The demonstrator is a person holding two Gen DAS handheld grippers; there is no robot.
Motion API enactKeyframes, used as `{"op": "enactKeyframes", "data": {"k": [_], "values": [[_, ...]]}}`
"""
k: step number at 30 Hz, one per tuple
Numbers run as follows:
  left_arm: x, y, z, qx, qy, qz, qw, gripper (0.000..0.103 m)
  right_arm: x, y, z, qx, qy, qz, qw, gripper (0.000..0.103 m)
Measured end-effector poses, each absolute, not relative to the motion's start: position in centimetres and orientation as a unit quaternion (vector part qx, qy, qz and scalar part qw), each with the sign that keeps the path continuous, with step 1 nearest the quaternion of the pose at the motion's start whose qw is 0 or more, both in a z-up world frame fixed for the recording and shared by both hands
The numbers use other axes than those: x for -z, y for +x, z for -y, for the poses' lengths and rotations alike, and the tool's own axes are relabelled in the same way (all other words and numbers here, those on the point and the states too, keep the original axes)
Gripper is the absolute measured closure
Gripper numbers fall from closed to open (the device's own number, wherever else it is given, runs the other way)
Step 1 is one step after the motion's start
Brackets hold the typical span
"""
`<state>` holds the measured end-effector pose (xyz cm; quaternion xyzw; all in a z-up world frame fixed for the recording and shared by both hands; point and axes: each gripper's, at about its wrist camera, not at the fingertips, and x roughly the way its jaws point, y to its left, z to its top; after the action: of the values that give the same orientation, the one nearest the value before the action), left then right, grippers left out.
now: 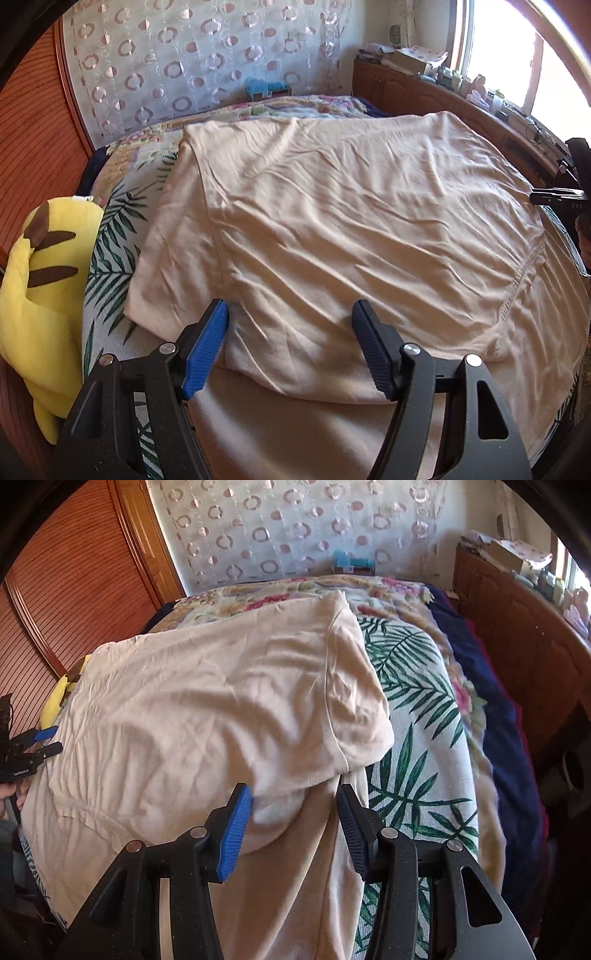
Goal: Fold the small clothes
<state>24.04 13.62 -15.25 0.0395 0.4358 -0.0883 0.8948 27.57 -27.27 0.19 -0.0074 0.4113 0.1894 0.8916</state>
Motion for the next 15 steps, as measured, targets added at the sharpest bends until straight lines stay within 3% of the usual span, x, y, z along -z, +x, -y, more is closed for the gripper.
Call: {"op": "enactKeyframes", "data": {"k": [5,15], "values": [[15.2,24.0,-13.1,0.093,0.045,-0.433,0.895,0.021,-0.2,30.1,27.5,-0.189,-0.011,-0.409,0.893,0.053],[15.3,24.0,-13.1,0.093,0.045,-0.434,0.895,0.02,1.3,30.4,26.2,-0.165,-0.071,-0.364,0.914,0.048]]}}
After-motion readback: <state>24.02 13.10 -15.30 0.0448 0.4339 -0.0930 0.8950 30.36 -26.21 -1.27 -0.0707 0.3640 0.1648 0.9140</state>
